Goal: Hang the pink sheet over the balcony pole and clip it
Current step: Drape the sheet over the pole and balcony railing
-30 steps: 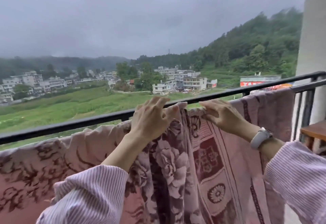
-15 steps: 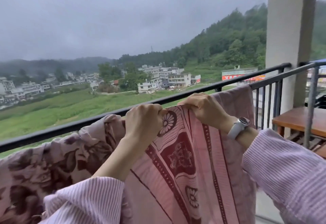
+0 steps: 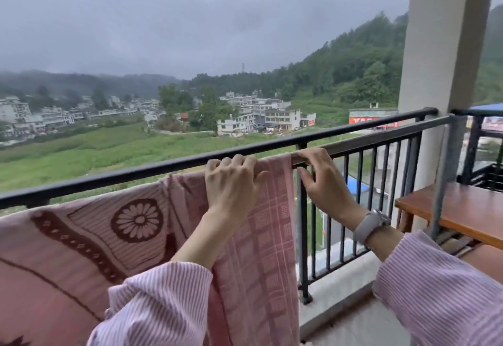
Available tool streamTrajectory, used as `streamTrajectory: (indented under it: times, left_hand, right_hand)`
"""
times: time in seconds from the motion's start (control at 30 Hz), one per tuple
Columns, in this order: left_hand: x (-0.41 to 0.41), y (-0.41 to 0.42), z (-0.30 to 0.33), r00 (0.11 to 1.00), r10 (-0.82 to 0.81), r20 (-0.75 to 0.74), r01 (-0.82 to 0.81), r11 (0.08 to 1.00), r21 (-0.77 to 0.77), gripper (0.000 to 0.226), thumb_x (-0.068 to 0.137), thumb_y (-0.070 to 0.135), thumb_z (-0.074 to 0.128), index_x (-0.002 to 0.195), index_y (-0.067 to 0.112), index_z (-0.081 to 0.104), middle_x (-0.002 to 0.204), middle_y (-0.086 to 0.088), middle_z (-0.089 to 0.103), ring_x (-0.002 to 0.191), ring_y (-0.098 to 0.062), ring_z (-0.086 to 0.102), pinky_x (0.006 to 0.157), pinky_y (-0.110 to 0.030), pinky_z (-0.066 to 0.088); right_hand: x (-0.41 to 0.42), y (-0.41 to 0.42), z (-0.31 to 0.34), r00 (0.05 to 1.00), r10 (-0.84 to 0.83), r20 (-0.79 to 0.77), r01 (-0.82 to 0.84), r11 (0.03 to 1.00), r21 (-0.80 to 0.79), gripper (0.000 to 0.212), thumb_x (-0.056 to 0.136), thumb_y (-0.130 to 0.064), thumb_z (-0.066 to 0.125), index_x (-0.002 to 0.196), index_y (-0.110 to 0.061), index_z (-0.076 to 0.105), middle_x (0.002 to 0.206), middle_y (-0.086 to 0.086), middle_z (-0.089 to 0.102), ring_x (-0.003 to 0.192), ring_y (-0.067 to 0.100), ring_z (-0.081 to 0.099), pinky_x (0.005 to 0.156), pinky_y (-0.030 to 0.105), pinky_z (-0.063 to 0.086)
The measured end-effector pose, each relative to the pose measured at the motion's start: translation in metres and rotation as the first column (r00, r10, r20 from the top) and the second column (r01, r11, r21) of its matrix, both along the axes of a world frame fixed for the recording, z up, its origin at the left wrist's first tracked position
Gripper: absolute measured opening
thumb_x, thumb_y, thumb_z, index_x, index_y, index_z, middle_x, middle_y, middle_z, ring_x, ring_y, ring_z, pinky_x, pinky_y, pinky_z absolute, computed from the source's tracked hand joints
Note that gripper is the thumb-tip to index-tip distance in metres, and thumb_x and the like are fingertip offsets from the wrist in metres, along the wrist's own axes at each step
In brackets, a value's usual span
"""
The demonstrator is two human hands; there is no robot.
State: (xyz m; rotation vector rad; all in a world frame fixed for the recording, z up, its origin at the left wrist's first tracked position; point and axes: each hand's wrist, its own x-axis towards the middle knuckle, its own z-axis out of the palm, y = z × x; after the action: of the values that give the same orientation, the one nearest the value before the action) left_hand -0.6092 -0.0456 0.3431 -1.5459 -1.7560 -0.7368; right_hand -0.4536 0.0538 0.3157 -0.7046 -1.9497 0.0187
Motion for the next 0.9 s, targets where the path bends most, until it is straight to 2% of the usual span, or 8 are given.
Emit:
streamTrajectory:
  times: [0.13,0.33,0.5,0.57,0.63,0.7,0.77,0.9]
  left_hand:
    - [0.028,0.035,-0.001,0.999,-0.003,0.040,-0.001,0.997,0.077,0.025,0.077,0.040,0.066,0.093,0.021,0.069,0.085,0.001,0.072,0.077,-0.024,0.066,0.075,-0.036,0.043]
    - [0.064,0.073,0.010,0.984,-0.090,0.155,0.056,0.976,0.208,0.010,0.080,0.024,0.065,0.086,0.021,0.073,0.082,0.004,0.073,0.067,-0.023,0.065,0.067,-0.029,0.041]
    - [0.116,0.135,0.018,0.979,-0.092,0.184,0.070,0.990,0.119,0.019,0.088,0.031,0.055,0.099,0.025,0.070,0.088,-0.001,0.073,0.076,-0.024,0.063,0.060,-0.028,0.032]
    - [0.136,0.163,0.019,0.977,-0.072,0.200,0.051,0.993,0.108,0.022,0.089,0.036,0.051,0.101,0.028,0.068,0.089,0.000,0.072,0.080,-0.024,0.063,0.061,-0.029,0.034]
    - [0.155,0.189,0.021,0.973,-0.076,0.220,0.054,0.993,0.105,0.025,0.089,0.040,0.048,0.098,0.028,0.068,0.085,0.000,0.072,0.077,-0.023,0.063,0.060,-0.029,0.040]
    - [0.174,0.211,0.024,0.964,-0.084,0.253,0.061,0.993,0.100,0.024,0.089,0.038,0.047,0.099,0.029,0.067,0.083,0.000,0.072,0.075,-0.023,0.063,0.062,-0.030,0.045]
    - [0.192,0.234,0.027,0.957,-0.085,0.276,0.059,0.993,0.101,0.023,0.089,0.037,0.047,0.100,0.030,0.067,0.083,0.000,0.072,0.076,-0.023,0.063,0.063,-0.031,0.046]
    - [0.230,0.273,0.029,0.965,-0.076,0.250,0.055,0.994,0.091,0.023,0.090,0.039,0.048,0.100,0.029,0.066,0.085,-0.001,0.071,0.078,-0.025,0.063,0.062,-0.032,0.044]
  right_hand:
    - [0.022,0.028,0.003,0.989,-0.073,0.130,0.050,0.983,0.176,0.033,0.084,-0.022,0.047,0.114,-0.014,0.057,0.110,0.003,0.059,0.105,0.018,0.046,0.085,0.030,0.032]
    - [0.054,0.088,0.009,0.990,0.080,0.115,-0.104,0.970,0.220,0.033,0.086,-0.023,0.040,0.111,-0.011,0.059,0.109,0.002,0.063,0.102,0.015,0.054,0.095,0.023,0.024]
    - [0.086,0.140,0.031,0.953,0.294,0.071,-0.297,0.954,0.042,0.030,0.090,-0.016,0.049,0.119,-0.010,0.055,0.105,0.001,0.062,0.094,0.015,0.059,0.086,0.026,0.047]
    - [0.108,0.164,0.045,0.924,0.356,0.140,-0.357,0.934,-0.022,0.033,0.088,-0.011,0.056,0.121,-0.011,0.053,0.104,-0.003,0.060,0.093,0.013,0.059,0.084,0.024,0.049]
    - [0.132,0.189,0.055,0.887,0.413,0.207,-0.404,0.911,-0.086,0.027,0.085,-0.010,0.059,0.112,-0.012,0.060,0.098,-0.005,0.062,0.088,0.009,0.060,0.082,0.020,0.050]
    - [0.154,0.209,0.062,0.866,0.456,0.206,-0.431,0.889,-0.155,0.020,0.084,-0.012,0.061,0.104,-0.012,0.064,0.090,-0.007,0.064,0.083,0.006,0.061,0.079,0.017,0.050]
    - [0.173,0.229,0.066,0.879,0.433,0.201,-0.410,0.900,-0.149,0.013,0.084,-0.013,0.062,0.096,-0.012,0.067,0.083,-0.010,0.063,0.078,0.005,0.061,0.076,0.017,0.050]
    - [0.206,0.276,0.078,0.917,0.321,0.238,-0.314,0.947,-0.069,0.004,0.084,-0.011,0.062,0.086,-0.010,0.066,0.080,0.000,0.066,0.072,0.012,0.059,0.068,0.022,0.048]
